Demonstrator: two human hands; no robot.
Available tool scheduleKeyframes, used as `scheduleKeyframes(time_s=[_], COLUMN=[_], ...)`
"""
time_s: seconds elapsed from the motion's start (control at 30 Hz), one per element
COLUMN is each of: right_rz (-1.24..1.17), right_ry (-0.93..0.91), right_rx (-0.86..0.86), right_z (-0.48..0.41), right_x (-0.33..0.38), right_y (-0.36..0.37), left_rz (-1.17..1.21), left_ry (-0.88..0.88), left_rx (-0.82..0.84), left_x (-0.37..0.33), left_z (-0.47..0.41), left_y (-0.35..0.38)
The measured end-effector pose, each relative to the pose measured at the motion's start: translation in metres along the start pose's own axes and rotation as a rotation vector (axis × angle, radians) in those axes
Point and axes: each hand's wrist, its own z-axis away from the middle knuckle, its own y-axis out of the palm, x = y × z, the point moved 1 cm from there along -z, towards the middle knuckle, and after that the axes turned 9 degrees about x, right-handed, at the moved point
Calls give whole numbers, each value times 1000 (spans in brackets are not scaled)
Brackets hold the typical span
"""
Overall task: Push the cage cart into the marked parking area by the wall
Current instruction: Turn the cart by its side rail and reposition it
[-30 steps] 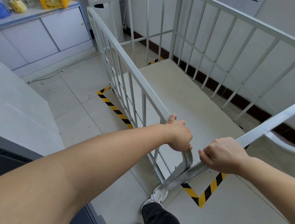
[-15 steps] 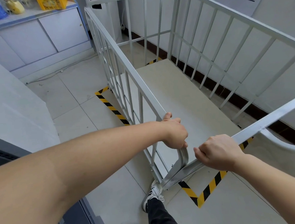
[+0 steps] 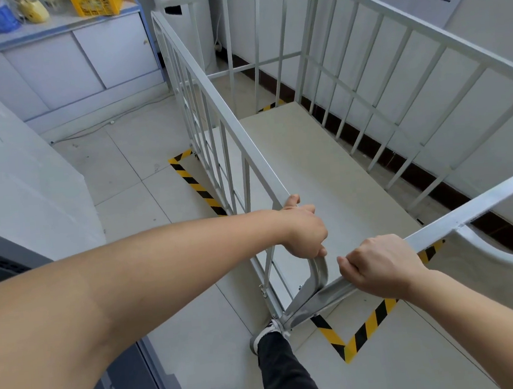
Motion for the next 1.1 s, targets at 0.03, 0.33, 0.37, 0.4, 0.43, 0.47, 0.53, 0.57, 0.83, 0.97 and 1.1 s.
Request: scheduleKeyframes(time_s=[0.03,0.33,0.37,0.4,0.43,0.47,0.53,0.57,0.83,0.97,1.1], right_rz=[-7,4,11,22,29,29,19,15,13,12,12], right_ry=[1,-13,-8,-4,-1,-1,-5,-7,-16,-20,-34], right_rx=[-4,-21,-25,-28,-29,-27,-26,-29,-41,-32,-29], right_z=[-1,0,1,1,1,1,0,0,-1,-3,-5], right_x=[0,-3,-4,-4,-4,-4,-4,-4,-5,-5,-5], right_y=[-1,2,2,2,3,4,5,5,4,5,2], left_rz=[-1,6,3,1,1,0,0,1,3,-3,1], left_ry=[-3,8,10,12,13,14,13,13,21,21,18], left_rx=[-4,-2,3,7,9,7,6,7,-15,-25,-24], left_x=[1,-1,-2,-3,-4,-4,-2,-2,0,1,3], left_z=[0,1,1,1,1,1,1,1,-2,-2,-1], left_y=[0,-1,-1,-1,-1,-1,-1,-1,0,1,1])
